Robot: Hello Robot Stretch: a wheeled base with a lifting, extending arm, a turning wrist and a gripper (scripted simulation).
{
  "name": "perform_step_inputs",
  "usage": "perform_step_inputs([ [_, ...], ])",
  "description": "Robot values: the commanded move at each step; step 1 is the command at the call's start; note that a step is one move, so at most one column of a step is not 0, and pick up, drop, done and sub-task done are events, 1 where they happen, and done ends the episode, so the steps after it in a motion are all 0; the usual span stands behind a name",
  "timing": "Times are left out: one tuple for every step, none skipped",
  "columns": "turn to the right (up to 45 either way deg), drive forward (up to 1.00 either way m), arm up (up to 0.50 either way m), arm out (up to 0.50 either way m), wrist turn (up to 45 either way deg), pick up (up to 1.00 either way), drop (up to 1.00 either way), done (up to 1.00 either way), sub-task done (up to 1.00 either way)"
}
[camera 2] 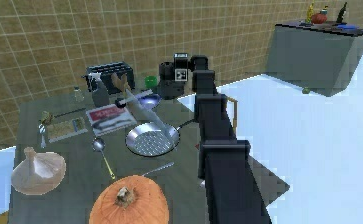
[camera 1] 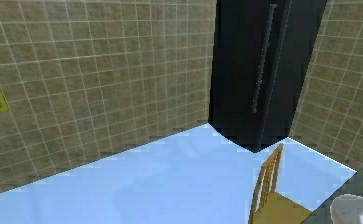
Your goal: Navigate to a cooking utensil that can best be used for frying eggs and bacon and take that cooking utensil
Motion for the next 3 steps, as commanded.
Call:
perform_step_inputs([
  [0.0, 0.00, 0.00, 0.00, 18.0, 0.00, 0.00, 0.00, 0.00],
  [0.0, 0.00, -0.30, 0.00, 0.0, 0.00, 0.00, 0.00, 0.00],
  [0.0, 0.00, 0.00, 0.00, 0.0, 1.00, 0.00, 0.00, 0.00],
])
